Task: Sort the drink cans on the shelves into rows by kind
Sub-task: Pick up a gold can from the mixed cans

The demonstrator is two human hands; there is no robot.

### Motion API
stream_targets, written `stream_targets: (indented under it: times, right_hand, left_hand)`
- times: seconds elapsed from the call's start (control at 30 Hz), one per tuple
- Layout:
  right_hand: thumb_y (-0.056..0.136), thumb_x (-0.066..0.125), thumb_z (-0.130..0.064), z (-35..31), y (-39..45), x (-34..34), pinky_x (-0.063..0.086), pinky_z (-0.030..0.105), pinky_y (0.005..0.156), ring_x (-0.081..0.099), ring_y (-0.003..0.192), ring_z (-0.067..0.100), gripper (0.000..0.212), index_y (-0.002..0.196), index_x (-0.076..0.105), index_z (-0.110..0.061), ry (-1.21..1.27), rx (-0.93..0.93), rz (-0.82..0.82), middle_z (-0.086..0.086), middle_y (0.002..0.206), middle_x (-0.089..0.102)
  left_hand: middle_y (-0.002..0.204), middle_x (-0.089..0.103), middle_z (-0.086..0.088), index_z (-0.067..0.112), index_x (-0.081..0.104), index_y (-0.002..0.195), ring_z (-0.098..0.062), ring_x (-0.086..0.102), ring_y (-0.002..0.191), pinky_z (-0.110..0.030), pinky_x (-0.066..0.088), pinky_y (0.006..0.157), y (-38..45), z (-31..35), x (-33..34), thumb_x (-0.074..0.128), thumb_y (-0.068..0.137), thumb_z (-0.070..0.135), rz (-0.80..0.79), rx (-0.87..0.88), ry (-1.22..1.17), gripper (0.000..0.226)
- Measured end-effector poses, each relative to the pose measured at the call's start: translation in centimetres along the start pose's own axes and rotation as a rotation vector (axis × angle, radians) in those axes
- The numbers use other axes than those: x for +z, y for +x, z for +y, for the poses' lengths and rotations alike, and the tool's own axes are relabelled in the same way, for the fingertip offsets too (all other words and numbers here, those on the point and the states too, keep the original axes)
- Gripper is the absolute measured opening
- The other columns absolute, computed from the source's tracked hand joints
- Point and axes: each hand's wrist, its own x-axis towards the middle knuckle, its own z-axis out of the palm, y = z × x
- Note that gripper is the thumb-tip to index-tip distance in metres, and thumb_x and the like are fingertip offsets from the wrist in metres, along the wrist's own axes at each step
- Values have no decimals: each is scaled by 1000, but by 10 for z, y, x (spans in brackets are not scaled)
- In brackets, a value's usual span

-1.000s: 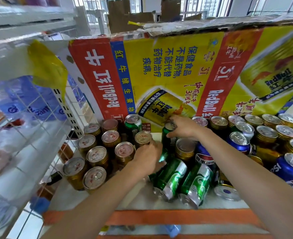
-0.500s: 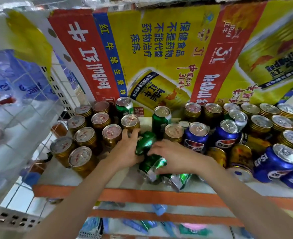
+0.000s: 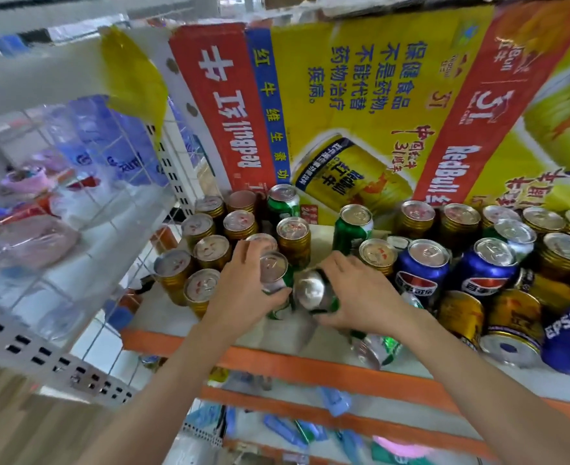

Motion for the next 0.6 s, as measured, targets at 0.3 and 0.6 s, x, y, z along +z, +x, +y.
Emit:
stream_targets:
  times: [0.3,0.6]
  right_hand:
    - [75,68,-54,14,-2,-8,46,38,90,52,108,22,67,127,48,-16,409,224,21,4,119,52]
    - [79,51,-1,21,-72,-2,32,40,106,17,139,18,75,145,27,-29,-41,178,-329,-3,151,23]
  left_hand:
    - [136,36,1,23,40,135,-22,32,131,-35,28,103,8,4,-1,65,82,39,-137,153,245,60]
    - [118,51,-2,12,57,115,-22,51,110,-34,42,93,12,39,29,63,82,13,-127,504,-12,34]
